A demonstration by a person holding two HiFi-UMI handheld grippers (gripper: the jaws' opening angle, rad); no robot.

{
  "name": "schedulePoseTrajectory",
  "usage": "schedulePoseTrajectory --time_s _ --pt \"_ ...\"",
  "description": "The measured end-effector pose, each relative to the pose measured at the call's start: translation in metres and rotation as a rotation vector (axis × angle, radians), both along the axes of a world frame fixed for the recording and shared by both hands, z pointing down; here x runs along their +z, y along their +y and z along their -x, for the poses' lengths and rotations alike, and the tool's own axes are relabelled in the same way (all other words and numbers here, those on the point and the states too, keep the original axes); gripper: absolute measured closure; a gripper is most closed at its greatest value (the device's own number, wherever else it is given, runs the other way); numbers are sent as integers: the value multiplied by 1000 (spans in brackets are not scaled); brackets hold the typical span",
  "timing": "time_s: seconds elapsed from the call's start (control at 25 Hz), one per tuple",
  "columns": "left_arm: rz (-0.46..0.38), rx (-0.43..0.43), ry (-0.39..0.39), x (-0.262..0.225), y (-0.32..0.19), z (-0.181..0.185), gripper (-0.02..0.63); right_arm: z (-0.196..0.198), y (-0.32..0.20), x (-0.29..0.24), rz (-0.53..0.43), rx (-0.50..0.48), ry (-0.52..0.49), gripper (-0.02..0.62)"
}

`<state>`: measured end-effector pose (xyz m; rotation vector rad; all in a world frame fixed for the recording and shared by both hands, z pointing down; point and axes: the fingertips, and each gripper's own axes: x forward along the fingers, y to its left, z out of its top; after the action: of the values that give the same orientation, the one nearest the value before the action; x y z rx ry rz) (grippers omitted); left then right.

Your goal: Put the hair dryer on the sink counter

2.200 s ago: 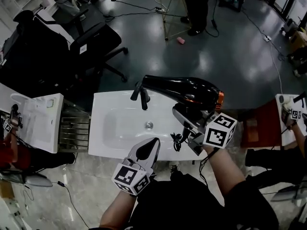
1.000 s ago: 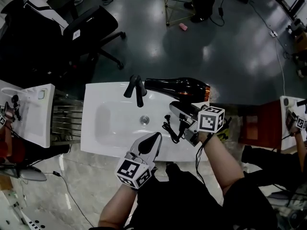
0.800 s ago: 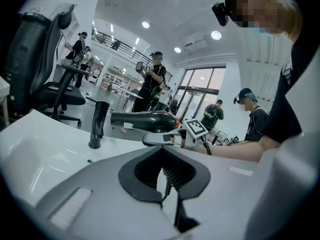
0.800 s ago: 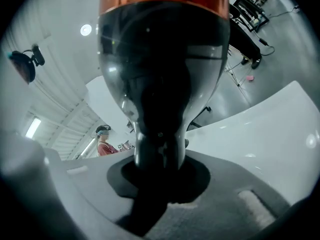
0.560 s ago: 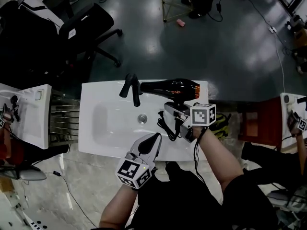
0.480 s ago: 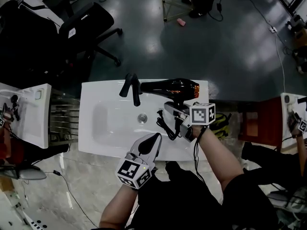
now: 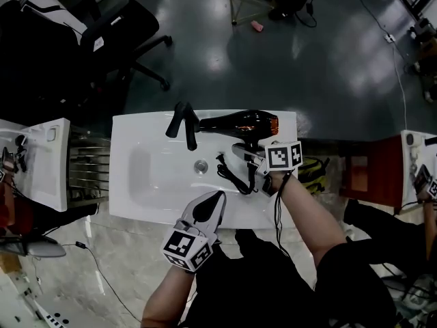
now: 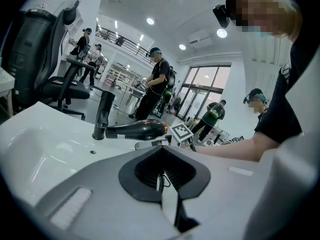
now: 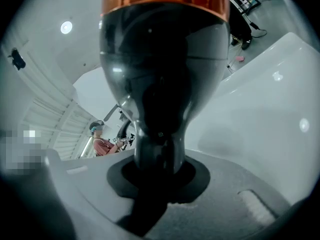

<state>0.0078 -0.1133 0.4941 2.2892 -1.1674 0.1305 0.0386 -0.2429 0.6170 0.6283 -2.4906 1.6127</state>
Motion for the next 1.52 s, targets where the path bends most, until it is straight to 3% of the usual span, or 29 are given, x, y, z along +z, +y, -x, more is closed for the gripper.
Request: schedulePoseTrajectory --time_s 0.72,1.24,1.52 --pt "26 -12 3 6 5 4 603 -3 -6 23 97 21 -41 523" --pt "37 -2 16 10 14 -1 603 -9 -4 45 136 7 108 526" --pt "34 -5 19 10 19 -1 603 -11 -1 55 170 4 240 438"
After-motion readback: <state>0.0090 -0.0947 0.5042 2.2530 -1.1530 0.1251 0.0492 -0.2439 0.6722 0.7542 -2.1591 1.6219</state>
